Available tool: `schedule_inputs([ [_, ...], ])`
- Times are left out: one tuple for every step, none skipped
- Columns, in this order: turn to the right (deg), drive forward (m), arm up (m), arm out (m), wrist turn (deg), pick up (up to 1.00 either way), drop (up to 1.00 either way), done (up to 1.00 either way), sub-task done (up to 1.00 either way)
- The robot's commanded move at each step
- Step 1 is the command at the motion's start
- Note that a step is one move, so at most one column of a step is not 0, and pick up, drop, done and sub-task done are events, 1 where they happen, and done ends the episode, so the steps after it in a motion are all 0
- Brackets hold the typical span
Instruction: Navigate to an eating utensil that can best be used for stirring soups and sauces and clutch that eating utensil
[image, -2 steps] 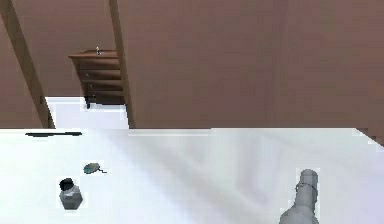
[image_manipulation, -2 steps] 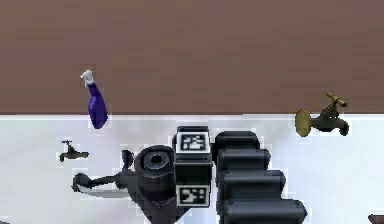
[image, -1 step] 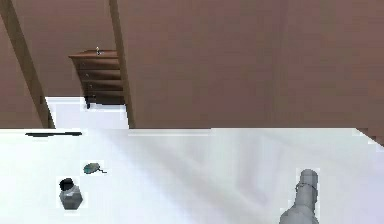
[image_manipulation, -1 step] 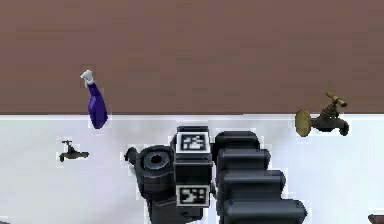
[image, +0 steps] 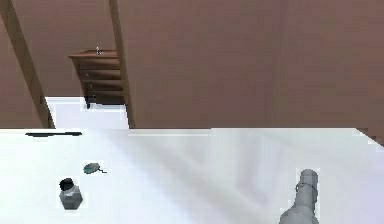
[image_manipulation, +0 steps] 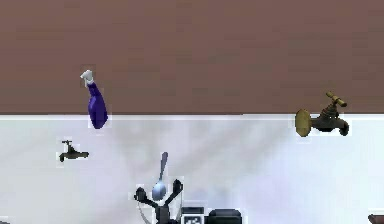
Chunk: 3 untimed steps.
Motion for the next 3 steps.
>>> schedule_inputs([
  [0.0, 0.0, 0.0, 0.0, 0.0, 1.0, 0.0, 0.0, 0.0],
  [0.0, 0.0, 0.1, 0.0, 0.0, 0.0, 0.0, 0.0, 0.0],
  [0.0, 0.0, 0.0, 0.0, 0.0, 0.0, 0.0, 1.0, 0.0],
])
